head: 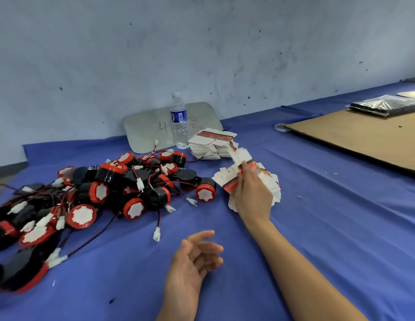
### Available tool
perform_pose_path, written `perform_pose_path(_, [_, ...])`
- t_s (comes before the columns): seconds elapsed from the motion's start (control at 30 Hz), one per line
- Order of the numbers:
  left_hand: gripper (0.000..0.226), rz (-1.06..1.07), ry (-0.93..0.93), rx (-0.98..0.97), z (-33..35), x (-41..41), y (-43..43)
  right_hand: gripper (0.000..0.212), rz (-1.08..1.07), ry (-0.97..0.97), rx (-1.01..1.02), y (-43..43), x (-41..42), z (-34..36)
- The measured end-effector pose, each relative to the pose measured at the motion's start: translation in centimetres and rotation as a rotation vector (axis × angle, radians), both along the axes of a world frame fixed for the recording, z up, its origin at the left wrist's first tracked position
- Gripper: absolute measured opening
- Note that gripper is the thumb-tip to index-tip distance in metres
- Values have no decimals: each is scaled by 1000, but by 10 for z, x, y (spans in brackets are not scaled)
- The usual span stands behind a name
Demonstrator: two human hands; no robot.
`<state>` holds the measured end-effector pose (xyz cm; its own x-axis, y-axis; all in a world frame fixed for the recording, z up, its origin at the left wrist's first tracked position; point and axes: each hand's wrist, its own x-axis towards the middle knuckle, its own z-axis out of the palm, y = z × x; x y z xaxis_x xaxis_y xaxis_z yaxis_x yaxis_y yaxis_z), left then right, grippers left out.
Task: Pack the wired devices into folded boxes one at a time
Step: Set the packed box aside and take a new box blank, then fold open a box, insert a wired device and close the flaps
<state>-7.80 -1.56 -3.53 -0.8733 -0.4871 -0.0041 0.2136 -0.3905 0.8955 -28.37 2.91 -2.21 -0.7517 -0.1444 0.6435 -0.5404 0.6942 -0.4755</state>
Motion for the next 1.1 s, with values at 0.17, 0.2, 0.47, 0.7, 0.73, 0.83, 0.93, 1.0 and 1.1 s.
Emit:
perform_pose_path(0.17, [56,4,3,50,-1,-3,-2,32,106,327,-557,12,19,31])
perform_pose_path(0.2, [53,28,2,54,0,-4,-1,34,150,206,-681,11,24,37])
perform_pose_path(0.47, [73,608,78,-483,7,4,-12,20,615,-638,-957,14,82,26])
perform_pose_path(0.7, [47,432,-39,-588,-5,4,-5,18,615,-863,-946,13,97,14])
perform_pose_path(0.73, [45,442,-40,-610,-4,4,-4,19,608,-884,-928,14,97,14])
perform_pose_path(0.83, [50,455,-13,-622,-2,2,-4,25,611,-964,-765,14,98,15])
perform_pose_path(0.93, [56,387,23,-577,-4,0,-4,21,780,-1081,-721,12,105,12])
perform_pose_path(1.0, [71,372,-15,-567,-4,-1,-6,23,881,-1095,-652,11,110,12])
perform_pose_path(1.1, [75,422,-36,-659,-1,2,-11,17,946,-1061,-533,11,112,15])
